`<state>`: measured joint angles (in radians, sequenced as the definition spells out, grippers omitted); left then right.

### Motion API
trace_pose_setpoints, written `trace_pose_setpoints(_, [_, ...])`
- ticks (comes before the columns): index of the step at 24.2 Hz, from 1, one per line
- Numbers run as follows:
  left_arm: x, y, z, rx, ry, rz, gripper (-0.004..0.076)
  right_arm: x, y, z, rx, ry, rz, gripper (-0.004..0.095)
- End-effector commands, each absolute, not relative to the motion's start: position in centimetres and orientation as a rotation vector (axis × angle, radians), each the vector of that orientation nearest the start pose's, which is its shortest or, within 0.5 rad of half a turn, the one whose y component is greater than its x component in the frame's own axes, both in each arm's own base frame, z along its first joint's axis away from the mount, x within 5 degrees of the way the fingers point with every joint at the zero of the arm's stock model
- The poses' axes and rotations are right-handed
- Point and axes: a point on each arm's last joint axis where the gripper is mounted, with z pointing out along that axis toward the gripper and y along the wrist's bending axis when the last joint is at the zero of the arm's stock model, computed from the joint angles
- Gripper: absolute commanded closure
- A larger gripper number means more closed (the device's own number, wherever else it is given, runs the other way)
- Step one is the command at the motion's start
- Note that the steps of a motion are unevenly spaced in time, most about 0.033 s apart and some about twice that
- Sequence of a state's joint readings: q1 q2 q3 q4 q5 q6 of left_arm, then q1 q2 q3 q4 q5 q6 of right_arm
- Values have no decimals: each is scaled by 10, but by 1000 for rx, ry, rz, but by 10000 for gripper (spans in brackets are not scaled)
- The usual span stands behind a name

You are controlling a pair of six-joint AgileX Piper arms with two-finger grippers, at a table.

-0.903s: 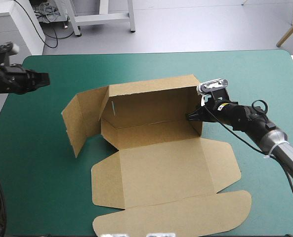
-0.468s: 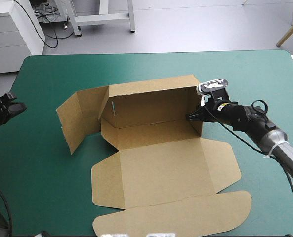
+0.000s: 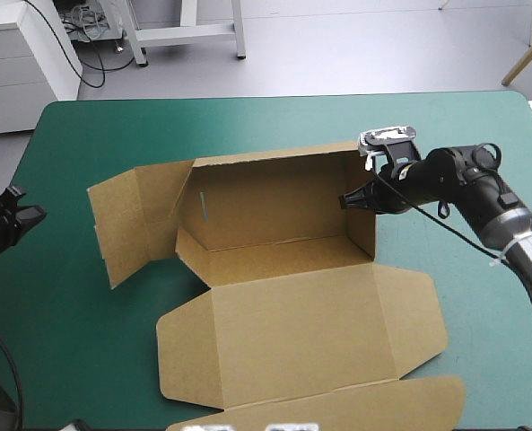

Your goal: Fold the box

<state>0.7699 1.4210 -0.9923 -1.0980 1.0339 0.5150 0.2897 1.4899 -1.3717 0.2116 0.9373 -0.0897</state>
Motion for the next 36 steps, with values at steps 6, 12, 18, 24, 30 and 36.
trace_pose_setpoints(6, [243,135,319,-809,2009,-872,734,287,97,377,-285,2591,329,921])
trace_pose_setpoints(12, [243,136,317,-811,2018,-850,734,307,97,348,-280,2694,218,921])
trace_pose_setpoints(18, [242,136,316,-805,2042,-827,734,342,106,299,-279,2788,186,921])
trace_pose_setpoints(24, [242,136,315,-804,2046,-820,734,361,110,297,-292,2708,173,673])
trace_pose_setpoints(30, [242,137,315,-805,2045,-819,734,366,111,328,-295,2643,177,26])
trace_pose_setpoints(36, [242,137,315,-806,2044,-817,734,360,109,380,-319,2597,175,16])
